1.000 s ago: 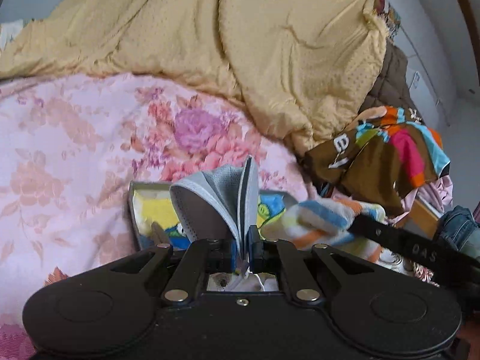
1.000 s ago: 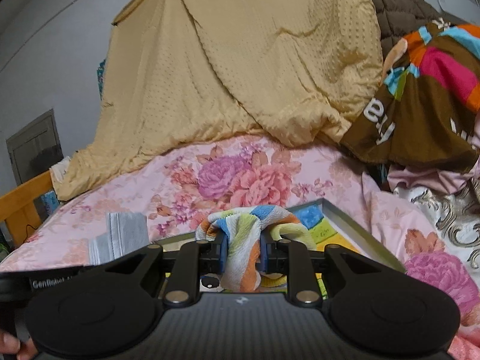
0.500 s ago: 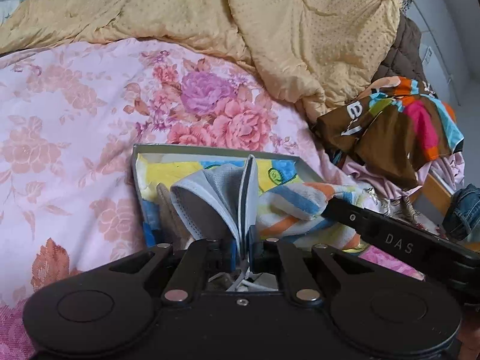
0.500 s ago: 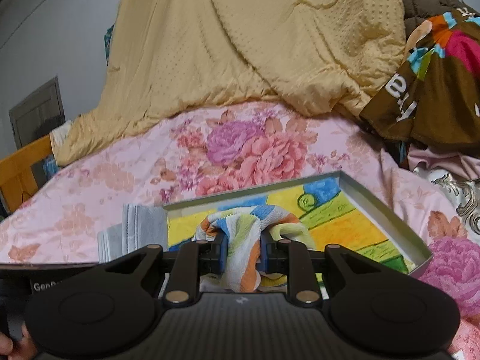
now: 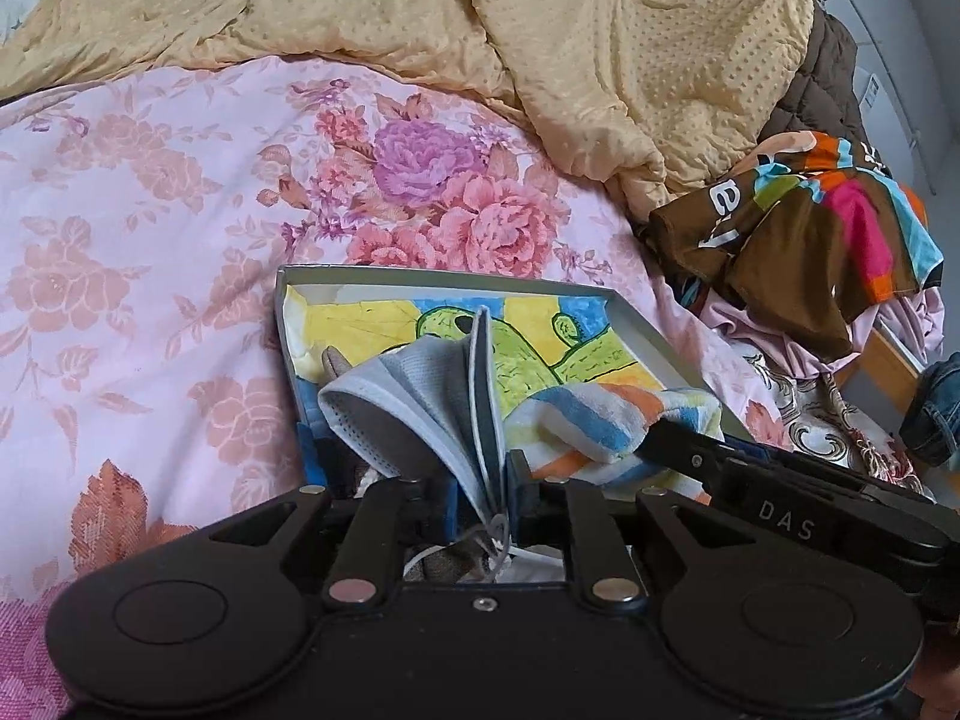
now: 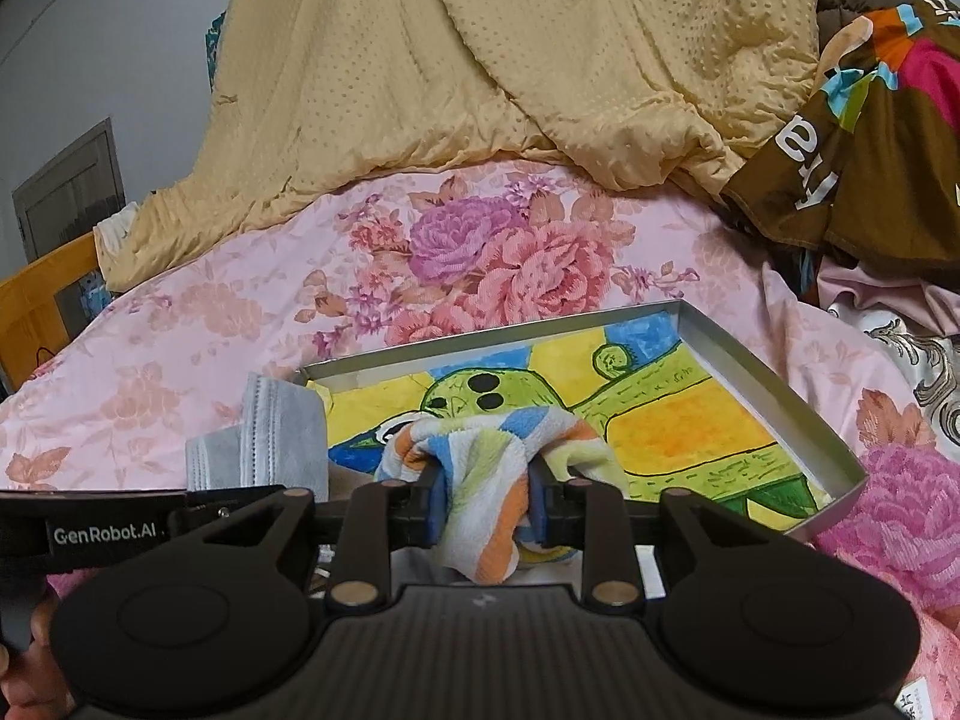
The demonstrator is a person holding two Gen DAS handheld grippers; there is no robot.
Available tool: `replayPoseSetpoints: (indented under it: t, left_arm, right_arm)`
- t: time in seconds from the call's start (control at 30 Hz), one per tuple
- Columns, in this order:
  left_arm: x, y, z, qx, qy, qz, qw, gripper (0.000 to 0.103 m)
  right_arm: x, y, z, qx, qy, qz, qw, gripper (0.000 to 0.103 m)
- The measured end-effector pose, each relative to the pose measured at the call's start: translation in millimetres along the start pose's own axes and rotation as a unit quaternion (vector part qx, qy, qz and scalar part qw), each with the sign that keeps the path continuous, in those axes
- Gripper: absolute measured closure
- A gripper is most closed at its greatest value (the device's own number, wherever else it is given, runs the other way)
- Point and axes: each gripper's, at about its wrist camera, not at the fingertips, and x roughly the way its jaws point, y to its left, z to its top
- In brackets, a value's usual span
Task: Organize soft objects
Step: 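Open both tools to drop the grey mask and striped towel into the box lid, then withdraw both tools from the box lid back over the pile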
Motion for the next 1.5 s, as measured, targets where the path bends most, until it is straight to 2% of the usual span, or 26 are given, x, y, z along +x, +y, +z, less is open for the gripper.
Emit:
replayPoseSetpoints:
  t: [0.13,0.47,0.6,0.77,0.93,1.07,1.2,1.5]
  left_arm:
    - [0,0,0,0.0,0.002,0.003,1.0,0.084]
    - [-7,-2,0,0.0,-0.003,0.01,0.9999,0.063]
    - [-14,-4,0,-0.003,-0.009,0.014,0.9999,0.045]
    - [-24,-10,-3,-0.007,-0.01,0.023,0.9997,0.038]
    - [-51,-16,-10,-0.015,-0.038,0.035,0.9986,0.026]
    - [-78,-27,-12,-0.007,-0.064,0.048,0.9968,0.019]
    - [-107,-41,-17,0.015,-0.092,0.058,0.994,0.008]
    - [-155,-66,-35,0.047,-0.121,0.053,0.9901,0.001]
  right_arm:
    - [0,-2,0,-0.001,0.002,-0.004,1.0,0.065]
    - [-10,-11,1,0.009,0.0,-0.011,1.0,0.054]
    - [-21,-15,2,0.02,-0.002,-0.009,1.0,0.043]
    - [-47,-20,2,0.022,-0.013,-0.017,1.0,0.029]
    - [-84,-25,2,0.016,-0.042,-0.031,0.998,0.016]
    - [-112,-30,0,0.027,-0.063,-0.033,0.997,0.011]
    - [-135,-32,-7,0.023,-0.071,-0.039,0.996,0.007]
    - [-182,-28,-28,0.016,-0.079,-0.044,0.996,0.001]
